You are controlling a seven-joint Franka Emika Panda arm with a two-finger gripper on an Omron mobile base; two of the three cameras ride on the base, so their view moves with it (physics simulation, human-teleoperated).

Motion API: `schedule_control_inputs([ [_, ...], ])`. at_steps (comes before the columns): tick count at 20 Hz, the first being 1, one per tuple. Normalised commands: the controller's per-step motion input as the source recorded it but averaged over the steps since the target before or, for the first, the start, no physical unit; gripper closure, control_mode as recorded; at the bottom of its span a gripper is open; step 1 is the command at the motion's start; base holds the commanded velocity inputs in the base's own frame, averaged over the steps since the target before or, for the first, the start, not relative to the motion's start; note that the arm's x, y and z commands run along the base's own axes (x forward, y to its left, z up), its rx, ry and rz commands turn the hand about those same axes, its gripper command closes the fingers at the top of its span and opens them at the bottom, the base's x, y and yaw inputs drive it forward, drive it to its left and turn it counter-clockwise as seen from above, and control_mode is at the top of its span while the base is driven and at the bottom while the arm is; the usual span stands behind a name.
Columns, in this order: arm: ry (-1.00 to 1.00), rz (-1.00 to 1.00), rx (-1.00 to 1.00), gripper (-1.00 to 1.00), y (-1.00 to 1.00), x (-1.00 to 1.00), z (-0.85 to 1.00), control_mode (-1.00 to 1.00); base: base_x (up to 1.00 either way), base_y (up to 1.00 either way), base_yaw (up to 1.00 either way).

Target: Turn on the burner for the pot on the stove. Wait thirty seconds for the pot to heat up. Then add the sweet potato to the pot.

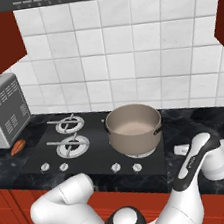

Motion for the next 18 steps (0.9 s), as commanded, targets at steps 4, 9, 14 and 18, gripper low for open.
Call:
schedule_control_inputs([
  [4, 0.0, 0.07, -0.09, 1.0, 0.01, -0.29, 0.98, -1.0, 0.0, 0.0, 0.0],
  [9, -0.04, 0.03, -0.1, 1.0, 0.07, -0.42, 0.93, -1.0, 0.0, 0.0, 0.0],
  [14, -0.21, -0.04, 0.0, 1.0, 0.51, -0.78, 0.47, -1.0, 0.0, 0.0, 0.0],
  [18, -0.32, -0.07, -0.01, 1.0, 0.76, -0.91, 0.88, -1.0, 0.0, 0.0, 0.0],
])
